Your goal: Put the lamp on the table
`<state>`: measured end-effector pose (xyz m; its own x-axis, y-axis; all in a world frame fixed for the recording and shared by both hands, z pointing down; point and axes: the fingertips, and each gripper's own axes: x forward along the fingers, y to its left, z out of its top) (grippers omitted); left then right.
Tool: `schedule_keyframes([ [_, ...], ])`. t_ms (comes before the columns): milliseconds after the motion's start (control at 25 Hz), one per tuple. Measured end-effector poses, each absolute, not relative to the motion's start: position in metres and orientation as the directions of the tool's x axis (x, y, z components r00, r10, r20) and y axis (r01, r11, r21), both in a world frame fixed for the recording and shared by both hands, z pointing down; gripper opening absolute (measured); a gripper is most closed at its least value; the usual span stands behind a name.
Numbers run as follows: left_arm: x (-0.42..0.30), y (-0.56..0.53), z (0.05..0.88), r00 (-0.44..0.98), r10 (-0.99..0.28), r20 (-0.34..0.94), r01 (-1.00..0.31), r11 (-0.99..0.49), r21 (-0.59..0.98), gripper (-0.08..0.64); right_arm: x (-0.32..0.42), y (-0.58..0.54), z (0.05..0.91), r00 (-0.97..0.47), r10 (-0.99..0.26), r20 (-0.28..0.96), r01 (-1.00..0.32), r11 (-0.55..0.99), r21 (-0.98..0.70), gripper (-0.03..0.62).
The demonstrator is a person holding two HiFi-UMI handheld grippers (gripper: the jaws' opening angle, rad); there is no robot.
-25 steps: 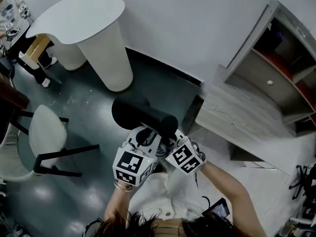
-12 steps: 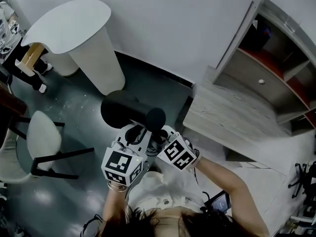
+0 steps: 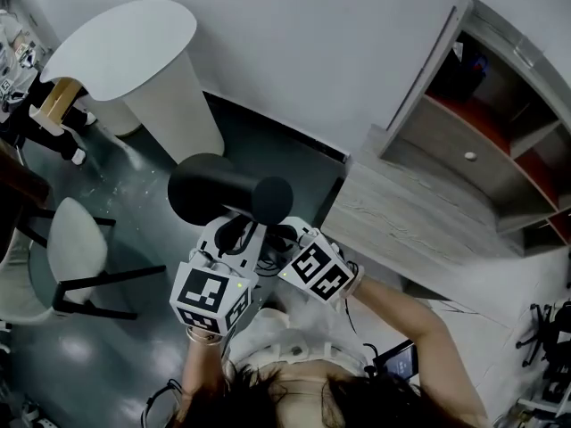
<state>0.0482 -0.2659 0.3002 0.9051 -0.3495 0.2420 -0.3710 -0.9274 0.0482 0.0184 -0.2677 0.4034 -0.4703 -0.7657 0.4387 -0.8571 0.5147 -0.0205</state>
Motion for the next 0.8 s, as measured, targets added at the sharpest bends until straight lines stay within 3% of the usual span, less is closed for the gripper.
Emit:
schedule_keyframes([
  [800, 0.109, -0.257, 0.248, 0.910, -0.358, 0.208, -0.369, -0.929, 0.015, 0.058, 0.080, -0.259, 0.352, -0.499, -0.770, 0.399, -0.842, 0.540, -0.010, 0.057],
])
